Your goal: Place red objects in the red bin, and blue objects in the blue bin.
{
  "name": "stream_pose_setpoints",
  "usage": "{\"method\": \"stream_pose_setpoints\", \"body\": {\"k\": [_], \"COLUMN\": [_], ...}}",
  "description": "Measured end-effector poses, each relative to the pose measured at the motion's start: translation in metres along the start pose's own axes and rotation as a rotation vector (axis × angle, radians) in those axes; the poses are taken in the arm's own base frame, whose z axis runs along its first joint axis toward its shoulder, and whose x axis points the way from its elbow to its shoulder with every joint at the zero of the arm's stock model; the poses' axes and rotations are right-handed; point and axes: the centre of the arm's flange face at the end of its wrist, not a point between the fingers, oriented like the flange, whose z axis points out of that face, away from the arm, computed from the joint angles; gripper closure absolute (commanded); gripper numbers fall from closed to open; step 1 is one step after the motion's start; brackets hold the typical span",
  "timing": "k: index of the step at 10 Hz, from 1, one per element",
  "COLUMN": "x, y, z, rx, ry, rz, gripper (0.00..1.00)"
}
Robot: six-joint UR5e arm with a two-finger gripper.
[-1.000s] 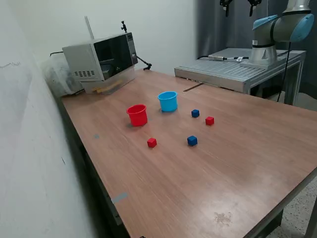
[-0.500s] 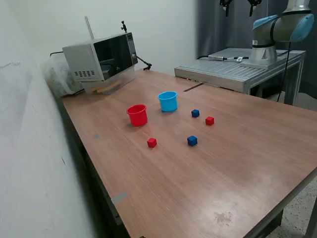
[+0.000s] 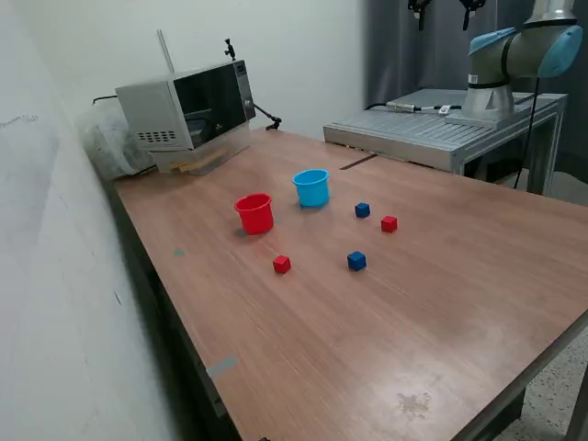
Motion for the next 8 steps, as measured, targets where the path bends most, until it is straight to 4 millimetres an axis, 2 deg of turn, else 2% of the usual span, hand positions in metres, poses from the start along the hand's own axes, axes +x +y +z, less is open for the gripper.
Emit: {"method": "stream_pose_setpoints", "body": {"k": [3, 5, 7, 8], "x": [0.001, 0.001, -0.002, -0.006], "y": [0.002, 0.011, 0.031, 0.048], "z": [-0.003, -0.009, -0.023, -0.034], "rx": [-0.012, -0.040, -0.101, -0.146], "ry": [-0.003, 0.023, 0.087, 0.120], "rz": [-0.001, 0.004, 0.011, 0.023], "gripper": [0.00, 0.00, 0.00, 0.00]}}
